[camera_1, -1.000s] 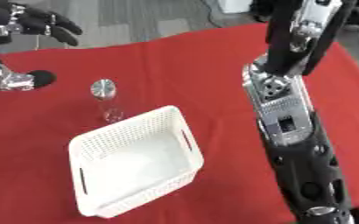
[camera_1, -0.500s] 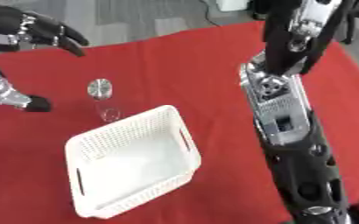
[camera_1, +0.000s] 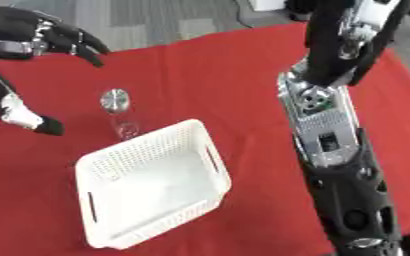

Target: Pick up objects on the table and place them in the box.

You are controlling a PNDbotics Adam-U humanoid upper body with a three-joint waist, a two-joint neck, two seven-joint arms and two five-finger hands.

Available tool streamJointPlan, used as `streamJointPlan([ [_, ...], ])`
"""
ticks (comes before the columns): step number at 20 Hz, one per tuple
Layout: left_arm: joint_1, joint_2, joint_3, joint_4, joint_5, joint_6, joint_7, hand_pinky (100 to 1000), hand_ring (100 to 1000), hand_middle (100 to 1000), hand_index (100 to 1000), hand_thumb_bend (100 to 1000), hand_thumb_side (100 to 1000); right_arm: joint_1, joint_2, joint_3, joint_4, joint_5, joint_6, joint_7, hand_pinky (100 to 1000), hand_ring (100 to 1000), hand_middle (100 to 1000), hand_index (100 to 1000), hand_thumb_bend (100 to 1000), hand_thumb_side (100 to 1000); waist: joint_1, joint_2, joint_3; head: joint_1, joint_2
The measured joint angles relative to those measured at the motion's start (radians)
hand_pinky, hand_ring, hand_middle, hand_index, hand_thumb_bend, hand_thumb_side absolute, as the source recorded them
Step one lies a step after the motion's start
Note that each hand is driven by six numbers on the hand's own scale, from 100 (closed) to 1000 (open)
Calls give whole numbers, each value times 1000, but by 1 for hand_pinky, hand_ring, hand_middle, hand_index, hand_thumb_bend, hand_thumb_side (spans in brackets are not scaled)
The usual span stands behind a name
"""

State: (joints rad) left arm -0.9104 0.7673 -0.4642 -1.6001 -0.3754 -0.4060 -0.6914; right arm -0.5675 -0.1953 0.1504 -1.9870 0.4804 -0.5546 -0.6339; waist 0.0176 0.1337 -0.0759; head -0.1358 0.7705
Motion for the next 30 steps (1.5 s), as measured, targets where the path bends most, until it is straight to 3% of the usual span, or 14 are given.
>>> streamJointPlan([
  [1, 0, 0, 0, 0, -8, -4, 3, 826, 826, 901, 897, 495, 656, -2, 0, 1, 0, -1, 0, 0, 573, 594, 616, 645, 100, 1000, 1, 0, -3, 4, 0],
  [7, 0, 0, -5, 0, -62, -30, 28, 834, 816, 877, 870, 532, 582, -9, 15, 4, 0, -6, -2, 2, 574, 595, 616, 645, 100, 1000, 10, 8, -16, 36, 0],
  [19, -10, 0, -20, -1, -167, -120, 117, 854, 826, 872, 863, 594, 541, -20, 18, 9, 0, -14, -7, 7, 575, 594, 616, 645, 100, 1000, 17, 13, -23, 40, 0],
  [30, -19, 0, -33, 15, -215, -163, 160, 851, 822, 866, 854, 567, 505, -24, 36, 14, 0, -14, -11, 11, 575, 594, 616, 644, 100, 1000, 20, 20, -41, 58, 0],
])
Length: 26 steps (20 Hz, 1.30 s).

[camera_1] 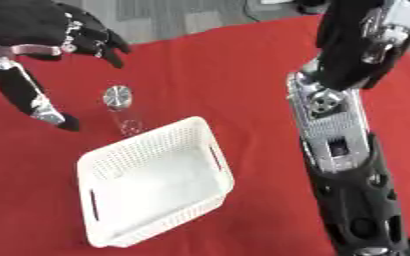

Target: Pick up objects on the table and place them in the box.

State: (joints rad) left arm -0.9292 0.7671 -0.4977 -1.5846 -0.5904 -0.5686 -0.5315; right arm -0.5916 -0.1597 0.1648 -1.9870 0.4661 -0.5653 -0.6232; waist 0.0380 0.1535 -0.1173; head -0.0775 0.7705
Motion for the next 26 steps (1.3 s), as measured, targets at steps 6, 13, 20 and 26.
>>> streamJointPlan([
  [6, -4, 1, 1, 9, -17, -14, 14, 843, 814, 862, 852, 556, 490, -9, 18, 5, 0, -5, -3, 3, 575, 594, 615, 644, 100, 1000, 0, 14, -18, 18, 0],
  [13, -4, 9, 3, 17, -29, -22, 22, 837, 814, 865, 854, 579, 488, -26, 35, 13, 0, -18, -11, 11, 574, 593, 614, 643, 100, 1000, 0, 31, -33, 30, 0],
  [20, 3, 9, 4, 36, -30, 1, -1, 796, 805, 882, 872, 516, 491, -35, 44, 13, 0, -23, -15, 15, 574, 593, 613, 643, 100, 1000, 4, 44, -41, 34, 0],
  [26, 11, 9, 7, 60, 24, 50, -50, 752, 786, 881, 876, 483, 481, -43, 52, 13, 0, -27, -16, 16, 574, 593, 612, 643, 100, 1000, 5, 53, -47, 34, 0],
])
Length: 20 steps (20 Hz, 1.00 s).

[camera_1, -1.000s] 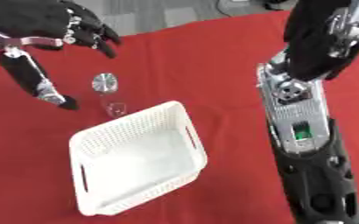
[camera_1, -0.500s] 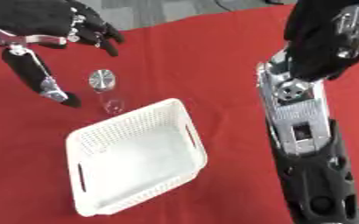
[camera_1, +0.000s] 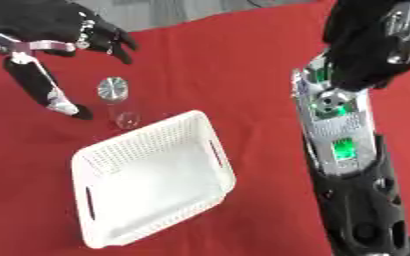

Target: Pick up objects on the table and place them in the box.

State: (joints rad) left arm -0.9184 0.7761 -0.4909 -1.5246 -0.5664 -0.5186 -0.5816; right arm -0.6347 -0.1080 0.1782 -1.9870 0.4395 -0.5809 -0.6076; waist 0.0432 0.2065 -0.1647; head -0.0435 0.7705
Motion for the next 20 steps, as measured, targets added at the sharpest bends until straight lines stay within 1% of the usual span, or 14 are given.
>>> streamJointPlan([
  [5, 3, 0, 7, 17, 50, 30, -31, 732, 773, 884, 882, 478, 488, -4, 0, 1, 0, -3, 0, 0, 576, 593, 612, 642, 100, 1000, 6, 4, -7, 0, 0],
  [11, 9, 0, 11, 29, 94, 58, -58, 728, 774, 888, 892, 469, 485, -9, 6, 5, 0, -10, 0, 1, 576, 593, 613, 642, 100, 1000, 11, 8, -12, 0, 0],
  [15, 9, 0, 15, 29, 104, 64, -64, 722, 772, 882, 889, 467, 484, -9, 9, 6, 0, -10, 0, 4, 576, 593, 612, 642, 100, 1000, 11, 9, -14, 7, -1],
  [20, 9, 0, 15, 29, 113, 66, -66, 718, 769, 882, 889, 460, 488, -14, 10, 6, 0, -13, -2, 7, 576, 593, 613, 642, 100, 1000, 17, 11, -18, 14, -3],
])
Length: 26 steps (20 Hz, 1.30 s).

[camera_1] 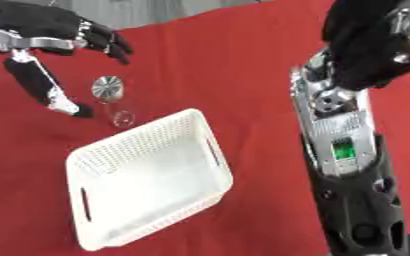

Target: Pick up objects on the table and place them in the box.

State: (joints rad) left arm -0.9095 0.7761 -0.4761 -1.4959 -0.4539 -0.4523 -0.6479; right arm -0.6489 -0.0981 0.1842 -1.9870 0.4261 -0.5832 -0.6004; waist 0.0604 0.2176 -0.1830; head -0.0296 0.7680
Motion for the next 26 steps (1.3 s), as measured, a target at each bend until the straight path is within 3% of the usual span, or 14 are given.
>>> streamJointPlan([
  [14, 29, 1, 0, 8, 12, 29, -29, 727, 772, 884, 892, 447, 522, -21, 18, 12, 0, -5, -9, 9, 577, 593, 612, 641, 100, 1000, 12, 22, -20, 21, -43],
  [26, 36, 1, 0, 13, 27, 43, -43, 713, 773, 886, 894, 426, 515, -30, 25, 14, 0, -12, -10, 16, 576, 593, 612, 640, 100, 1000, 12, 26, -25, 19, -43],
])
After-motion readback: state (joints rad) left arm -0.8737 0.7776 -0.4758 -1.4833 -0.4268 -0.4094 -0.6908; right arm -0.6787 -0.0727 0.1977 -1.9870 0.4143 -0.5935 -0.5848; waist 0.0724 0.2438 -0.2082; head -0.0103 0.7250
